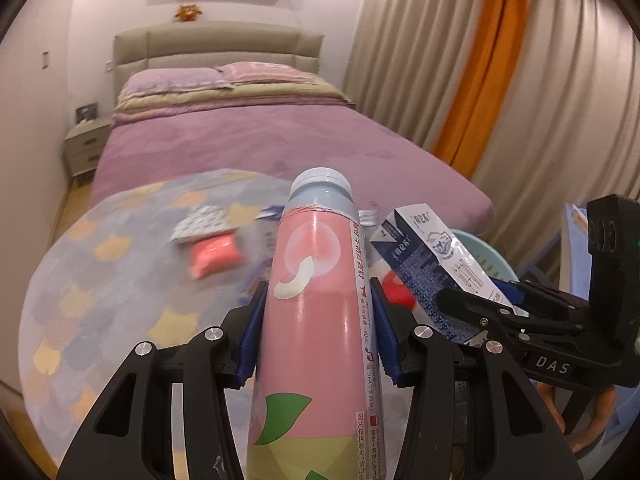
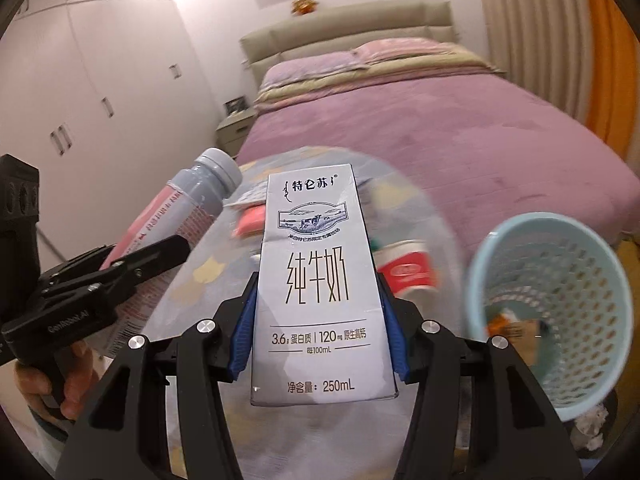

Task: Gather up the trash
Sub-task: 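Grasp the pink bottle with the left tool while the right tool grasps the white milk carton, then carry the pink bottle and milk carton over the blue basket and release both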

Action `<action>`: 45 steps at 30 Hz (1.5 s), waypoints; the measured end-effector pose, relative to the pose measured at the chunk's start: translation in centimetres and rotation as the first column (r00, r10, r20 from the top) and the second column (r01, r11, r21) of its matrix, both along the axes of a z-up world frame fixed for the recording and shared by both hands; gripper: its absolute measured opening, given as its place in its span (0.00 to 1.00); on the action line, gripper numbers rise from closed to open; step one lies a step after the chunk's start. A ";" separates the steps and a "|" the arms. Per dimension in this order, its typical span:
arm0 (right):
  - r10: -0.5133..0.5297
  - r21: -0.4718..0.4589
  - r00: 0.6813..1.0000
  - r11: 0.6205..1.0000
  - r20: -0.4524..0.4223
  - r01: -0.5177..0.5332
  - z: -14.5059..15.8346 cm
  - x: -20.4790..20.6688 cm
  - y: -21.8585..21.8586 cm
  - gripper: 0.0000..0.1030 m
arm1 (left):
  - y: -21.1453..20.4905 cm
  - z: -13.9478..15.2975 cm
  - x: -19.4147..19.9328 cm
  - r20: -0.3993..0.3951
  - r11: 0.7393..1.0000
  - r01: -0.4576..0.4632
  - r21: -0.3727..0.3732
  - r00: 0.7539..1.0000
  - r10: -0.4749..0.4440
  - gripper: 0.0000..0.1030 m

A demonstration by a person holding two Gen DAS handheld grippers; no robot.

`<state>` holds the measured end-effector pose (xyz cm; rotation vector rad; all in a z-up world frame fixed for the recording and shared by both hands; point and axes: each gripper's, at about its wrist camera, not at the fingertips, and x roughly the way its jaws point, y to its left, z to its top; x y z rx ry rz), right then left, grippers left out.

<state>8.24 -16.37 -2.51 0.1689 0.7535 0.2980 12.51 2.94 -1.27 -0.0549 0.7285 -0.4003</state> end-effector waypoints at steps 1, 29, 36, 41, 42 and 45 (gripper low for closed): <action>-0.019 -0.006 1.000 1.000 0.003 0.019 0.1 -0.2 -0.7 0.49 | -0.9 0.1 0.1 0.002 1.000 0.010 0.001 1.000 -0.010 0.45; -0.324 0.124 0.935 0.932 -0.141 0.342 -5.2 -0.7 -17.4 0.49 | -18.1 -5.3 4.0 -0.086 0.947 0.316 -0.052 0.944 -0.320 0.45; -0.330 0.148 0.929 0.923 -0.166 0.354 -6.1 -0.6 -18.4 0.49 | -19.3 -5.9 4.5 -0.107 0.945 0.321 -0.066 0.939 -0.327 0.45; -0.353 0.119 0.921 0.920 -0.166 0.374 -6.4 -0.1 -18.1 0.49 | -19.7 -6.0 4.7 -0.108 0.947 0.315 -0.070 0.941 -0.321 0.45; -0.363 0.111 0.917 0.917 -0.165 0.383 -6.3 -0.1 -18.0 0.50 | -19.8 -6.1 4.8 -0.109 0.947 0.314 -0.071 0.941 -0.321 0.45; -0.405 0.094 0.896 0.900 -0.180 0.426 -6.9 0.3 -18.7 0.54 | -19.6 -5.8 5.1 -0.088 0.950 0.302 -0.084 0.947 -0.309 0.55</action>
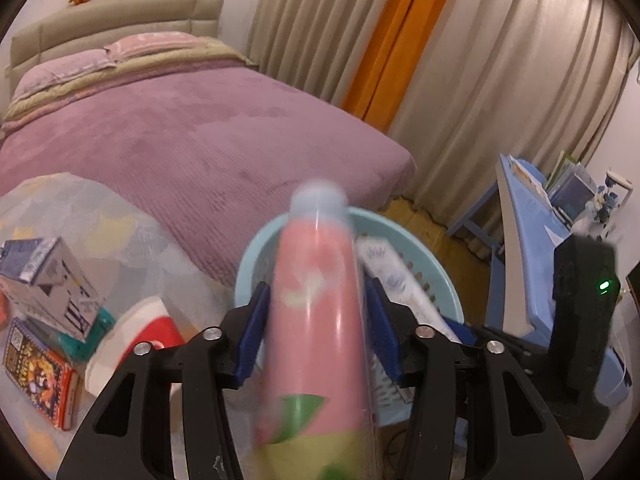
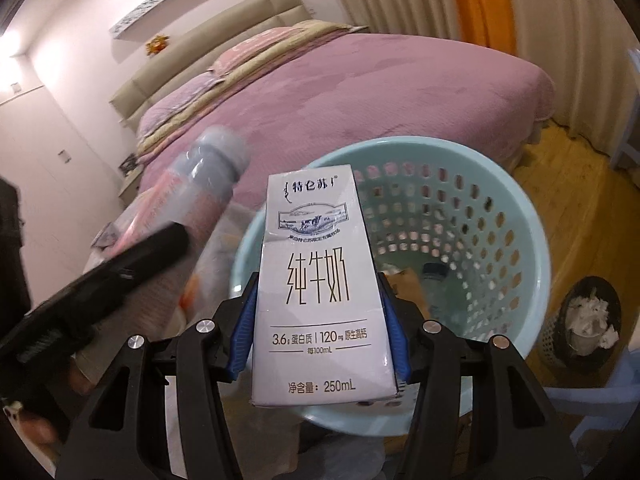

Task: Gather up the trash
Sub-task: 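Carry the pink bottle and milk carton over the blue basket and release both, then grasp the white dotted paper with the left tool while the right tool grasps the card box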

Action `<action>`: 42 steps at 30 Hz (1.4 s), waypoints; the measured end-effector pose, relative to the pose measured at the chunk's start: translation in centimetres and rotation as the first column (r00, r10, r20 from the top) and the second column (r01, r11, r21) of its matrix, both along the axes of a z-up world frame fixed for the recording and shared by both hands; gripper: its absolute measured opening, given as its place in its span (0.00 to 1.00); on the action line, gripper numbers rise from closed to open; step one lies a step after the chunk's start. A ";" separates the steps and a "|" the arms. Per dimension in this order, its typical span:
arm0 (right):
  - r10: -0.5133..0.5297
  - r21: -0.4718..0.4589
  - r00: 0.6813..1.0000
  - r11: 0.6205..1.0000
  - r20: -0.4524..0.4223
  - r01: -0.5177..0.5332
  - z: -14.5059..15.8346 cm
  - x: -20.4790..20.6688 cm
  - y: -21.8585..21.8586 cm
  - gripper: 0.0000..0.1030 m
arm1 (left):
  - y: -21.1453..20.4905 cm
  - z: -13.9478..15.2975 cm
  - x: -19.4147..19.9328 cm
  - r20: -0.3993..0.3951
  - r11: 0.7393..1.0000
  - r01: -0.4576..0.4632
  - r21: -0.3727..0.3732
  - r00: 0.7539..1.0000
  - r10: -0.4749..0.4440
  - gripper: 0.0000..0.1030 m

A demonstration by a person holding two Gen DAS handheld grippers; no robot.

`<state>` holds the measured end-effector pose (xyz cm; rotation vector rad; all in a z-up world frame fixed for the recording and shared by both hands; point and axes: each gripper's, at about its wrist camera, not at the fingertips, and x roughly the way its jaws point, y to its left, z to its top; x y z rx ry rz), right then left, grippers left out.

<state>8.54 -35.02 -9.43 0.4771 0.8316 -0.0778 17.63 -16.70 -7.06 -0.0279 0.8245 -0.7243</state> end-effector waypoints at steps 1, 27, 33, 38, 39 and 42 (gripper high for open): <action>-0.012 0.002 1.000 1.000 -0.011 0.012 -0.2 0.1 -0.3 0.58 | 0.1 0.1 0.0 0.000 1.000 -0.005 -0.009 1.000 0.005 0.59; 0.172 -0.089 0.980 0.983 0.103 -0.163 4.6 0.4 8.0 0.58 | 12.8 5.0 -3.8 0.107 0.979 -0.165 -0.116 0.978 0.177 0.62; 0.282 -0.116 0.955 0.956 0.097 -0.271 4.8 1.7 13.5 0.58 | 19.9 5.0 -2.2 0.084 0.938 -0.329 -0.114 0.937 0.339 0.62; 0.366 -0.137 0.925 0.926 0.097 -0.352 4.7 2.9 17.7 0.58 | 25.3 4.3 -0.1 0.041 0.894 -0.437 -0.102 0.896 0.443 0.62; 0.385 -0.148 0.917 0.917 0.100 -0.369 4.6 3.3 18.9 0.58 | 26.5 3.9 0.7 0.031 0.882 -0.462 -0.091 0.884 0.466 0.62; 0.433 -0.152 0.898 0.896 0.083 -0.418 3.7 4.5 21.8 0.58 | 28.6 2.7 2.6 -0.007 0.867 -0.494 -0.058 0.869 0.495 0.62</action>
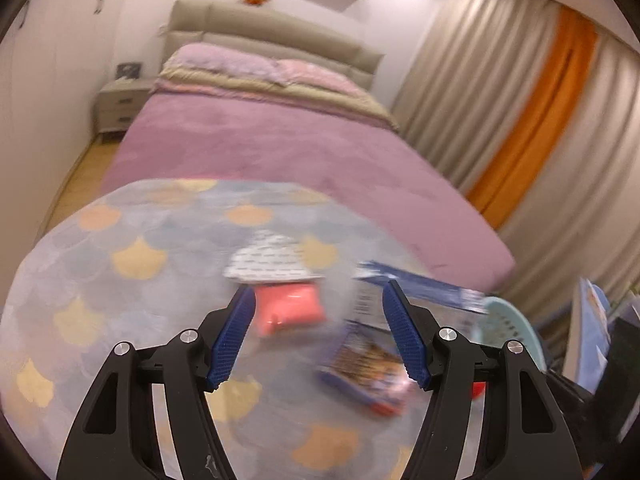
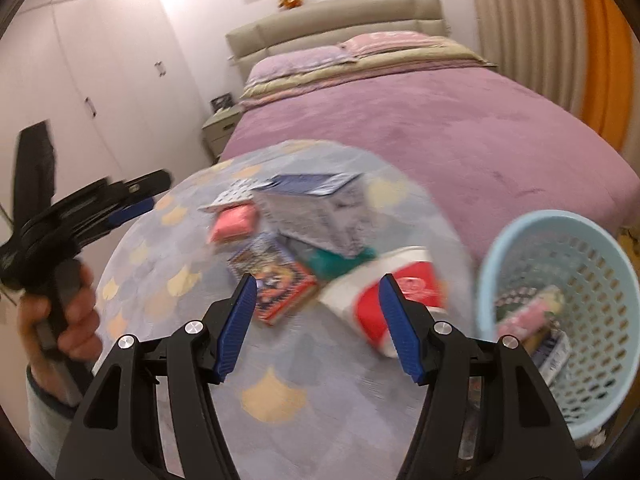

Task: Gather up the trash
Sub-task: 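Grasp the white dotted paper with the left tool while the right tool grasps the card box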

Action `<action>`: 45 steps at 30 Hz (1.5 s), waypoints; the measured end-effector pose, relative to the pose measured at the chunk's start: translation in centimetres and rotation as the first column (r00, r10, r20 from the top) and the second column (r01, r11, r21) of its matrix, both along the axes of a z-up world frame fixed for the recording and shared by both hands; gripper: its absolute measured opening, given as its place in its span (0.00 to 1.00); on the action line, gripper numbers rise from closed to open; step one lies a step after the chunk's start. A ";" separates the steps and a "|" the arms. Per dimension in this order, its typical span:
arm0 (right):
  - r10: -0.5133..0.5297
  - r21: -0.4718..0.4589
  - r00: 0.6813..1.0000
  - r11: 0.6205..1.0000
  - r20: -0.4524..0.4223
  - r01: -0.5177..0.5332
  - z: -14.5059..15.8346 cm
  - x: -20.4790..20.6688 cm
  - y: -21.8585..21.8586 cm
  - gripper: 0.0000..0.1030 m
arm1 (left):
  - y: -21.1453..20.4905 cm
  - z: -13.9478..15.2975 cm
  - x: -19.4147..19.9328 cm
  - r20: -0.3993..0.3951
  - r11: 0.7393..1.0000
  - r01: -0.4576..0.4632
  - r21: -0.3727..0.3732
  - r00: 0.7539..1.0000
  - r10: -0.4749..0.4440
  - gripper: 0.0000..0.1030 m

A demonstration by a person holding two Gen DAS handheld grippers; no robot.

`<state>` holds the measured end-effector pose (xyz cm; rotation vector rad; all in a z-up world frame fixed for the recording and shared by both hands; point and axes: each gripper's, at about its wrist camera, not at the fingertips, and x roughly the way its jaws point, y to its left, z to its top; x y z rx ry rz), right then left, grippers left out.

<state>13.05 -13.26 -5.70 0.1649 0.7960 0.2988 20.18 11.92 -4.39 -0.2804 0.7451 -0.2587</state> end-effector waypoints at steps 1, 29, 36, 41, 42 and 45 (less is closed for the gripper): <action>0.009 -0.001 1.000 1.000 -0.003 -0.009 -0.1 0.2 0.5 0.58 | 0.5 -0.6 0.7 -0.023 1.000 -0.004 0.006 1.000 0.004 0.62; 0.033 -0.137 0.999 0.990 0.000 -0.033 -4.4 5.1 5.4 0.65 | -0.9 -5.5 7.6 -0.180 0.988 0.039 0.147 0.984 -0.012 0.16; 0.049 -0.133 0.998 0.990 0.032 -0.044 -4.2 4.3 5.1 0.65 | -0.4 -3.5 8.9 -0.078 0.973 0.125 0.196 0.991 -0.112 0.62; 0.051 -0.139 0.998 0.989 0.031 -0.046 -4.4 4.1 5.4 0.65 | -1.3 -5.0 12.0 -0.099 0.950 0.241 0.201 0.969 -0.225 0.62; 0.048 -0.134 0.998 0.990 0.028 -0.044 -4.3 4.3 5.2 0.65 | -1.8 -5.4 12.3 -0.111 0.939 0.282 0.195 0.958 -0.264 0.62; 0.042 -0.104 0.999 0.994 0.023 -0.039 -4.2 4.5 4.8 0.65 | -3.6 -6.6 12.7 -0.138 0.897 0.356 0.264 0.934 -0.330 0.57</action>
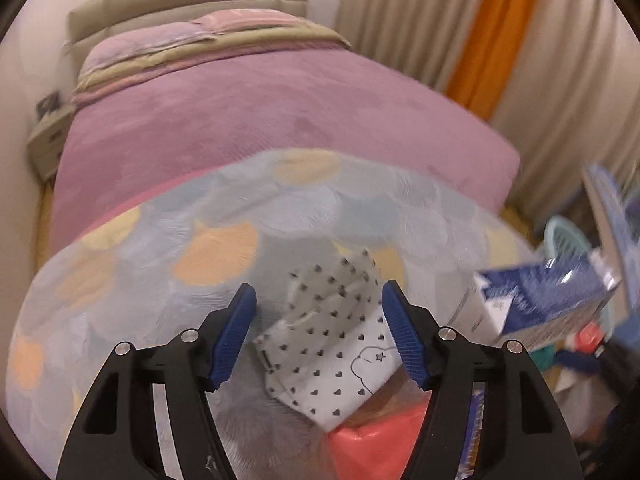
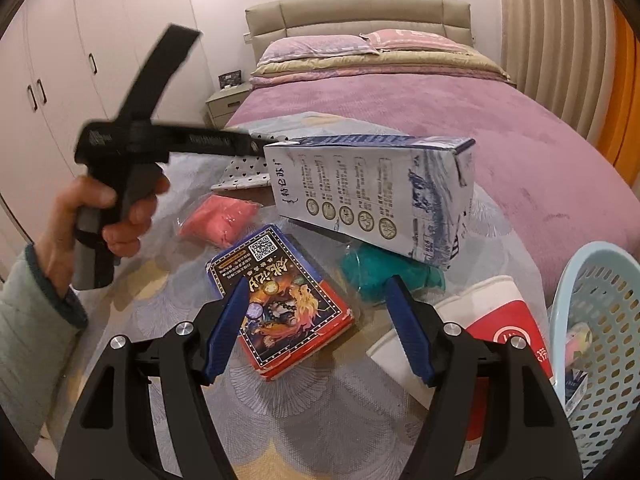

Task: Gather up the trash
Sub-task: 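Grasp the white dotted paper with the left tool while the right tool grasps the card box, then carry the dotted paper and card box over the blue basket and release both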

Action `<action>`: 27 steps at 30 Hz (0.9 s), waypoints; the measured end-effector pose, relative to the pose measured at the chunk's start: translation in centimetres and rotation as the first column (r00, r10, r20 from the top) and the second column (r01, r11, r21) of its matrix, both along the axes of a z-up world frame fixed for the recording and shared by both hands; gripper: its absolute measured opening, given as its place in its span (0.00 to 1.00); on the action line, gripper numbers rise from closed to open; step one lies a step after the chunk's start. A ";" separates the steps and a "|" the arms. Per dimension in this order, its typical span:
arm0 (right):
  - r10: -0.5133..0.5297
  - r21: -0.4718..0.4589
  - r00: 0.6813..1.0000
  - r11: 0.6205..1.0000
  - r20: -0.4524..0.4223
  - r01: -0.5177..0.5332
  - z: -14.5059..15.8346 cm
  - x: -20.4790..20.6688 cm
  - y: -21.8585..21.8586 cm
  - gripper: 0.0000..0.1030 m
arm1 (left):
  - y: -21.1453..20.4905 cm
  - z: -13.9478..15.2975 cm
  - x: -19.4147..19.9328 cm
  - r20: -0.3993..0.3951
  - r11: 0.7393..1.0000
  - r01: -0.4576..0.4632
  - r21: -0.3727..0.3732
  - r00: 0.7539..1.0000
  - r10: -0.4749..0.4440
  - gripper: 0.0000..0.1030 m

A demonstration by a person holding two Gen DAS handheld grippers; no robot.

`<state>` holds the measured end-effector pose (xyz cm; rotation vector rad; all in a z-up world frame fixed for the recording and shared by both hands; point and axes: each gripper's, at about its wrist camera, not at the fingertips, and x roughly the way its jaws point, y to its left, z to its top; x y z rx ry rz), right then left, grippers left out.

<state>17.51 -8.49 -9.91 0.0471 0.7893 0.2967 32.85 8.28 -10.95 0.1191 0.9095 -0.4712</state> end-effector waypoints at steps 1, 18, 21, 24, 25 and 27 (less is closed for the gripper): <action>-0.002 0.011 1.000 1.000 0.003 0.002 0.1 0.0 -0.3 0.65 | -0.3 -0.2 -0.4 0.017 1.000 0.008 0.027 1.000 -0.008 0.54; 0.118 -0.086 0.989 0.988 -0.087 -0.126 -1.0 1.4 1.6 0.79 | -0.8 1.9 -5.0 0.121 1.000 0.027 0.010 0.992 -0.028 0.04; 0.140 -0.119 0.983 0.981 -0.115 -0.154 -1.5 1.7 2.4 0.79 | -0.3 2.7 -6.3 0.140 1.000 0.009 -0.017 0.990 -0.006 0.03; 0.156 -0.159 0.982 0.972 -0.108 -0.172 -1.6 1.1 3.4 0.77 | 0.0 3.3 -7.4 0.153 0.999 -0.001 -0.034 0.988 0.007 0.03; 0.160 -0.166 0.982 0.970 -0.105 -0.176 -1.7 0.8 3.7 0.70 | 0.0 3.4 -7.8 0.155 0.999 -0.004 -0.039 0.988 0.010 0.03; 0.171 -0.170 0.980 0.968 -0.100 -0.187 -1.7 0.2 4.1 0.64 | 0.1 3.7 -8.5 0.163 0.999 -0.008 -0.045 0.987 0.016 0.03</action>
